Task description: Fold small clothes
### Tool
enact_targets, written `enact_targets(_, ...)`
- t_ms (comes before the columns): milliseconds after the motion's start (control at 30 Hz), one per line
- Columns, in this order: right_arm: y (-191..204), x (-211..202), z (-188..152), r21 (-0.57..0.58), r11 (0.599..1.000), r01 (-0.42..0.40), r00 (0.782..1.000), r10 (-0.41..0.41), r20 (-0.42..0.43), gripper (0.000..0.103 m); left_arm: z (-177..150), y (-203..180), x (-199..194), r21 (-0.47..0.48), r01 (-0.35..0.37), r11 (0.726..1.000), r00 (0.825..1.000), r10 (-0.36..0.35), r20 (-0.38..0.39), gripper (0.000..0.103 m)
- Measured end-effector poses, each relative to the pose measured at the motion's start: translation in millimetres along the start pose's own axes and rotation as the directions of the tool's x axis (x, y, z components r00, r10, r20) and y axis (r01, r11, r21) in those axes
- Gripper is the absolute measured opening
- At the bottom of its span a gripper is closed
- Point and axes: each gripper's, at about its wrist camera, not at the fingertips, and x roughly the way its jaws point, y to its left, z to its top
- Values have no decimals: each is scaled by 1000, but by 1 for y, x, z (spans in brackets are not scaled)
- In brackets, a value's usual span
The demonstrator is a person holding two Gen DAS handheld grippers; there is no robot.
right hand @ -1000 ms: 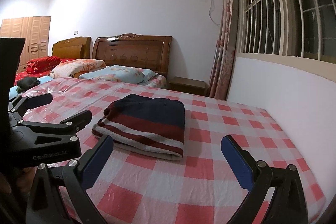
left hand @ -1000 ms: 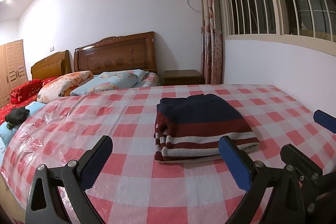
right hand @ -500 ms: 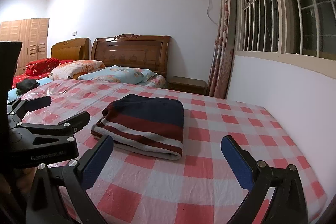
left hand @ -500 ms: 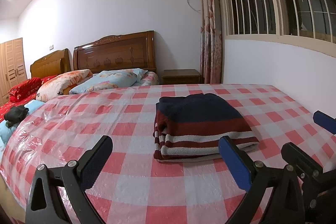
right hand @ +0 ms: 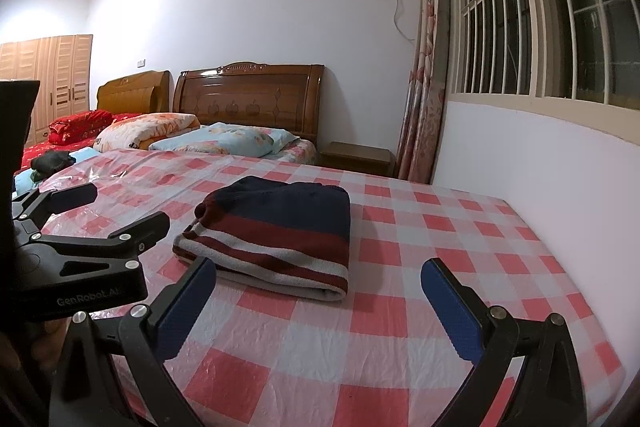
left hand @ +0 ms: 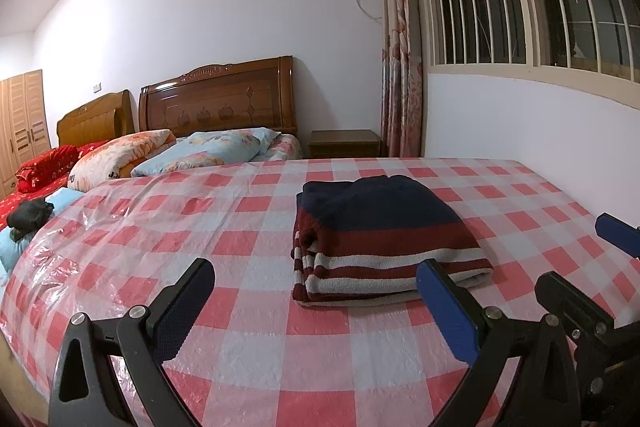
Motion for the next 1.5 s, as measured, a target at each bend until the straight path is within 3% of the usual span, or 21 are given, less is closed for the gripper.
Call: enact_targets(1500, 0, -1, 0, 4, 1000, 0, 1000, 0, -4, 103, -4, 0, -1, -3, 4, 1000, 1000, -4, -7, 103)
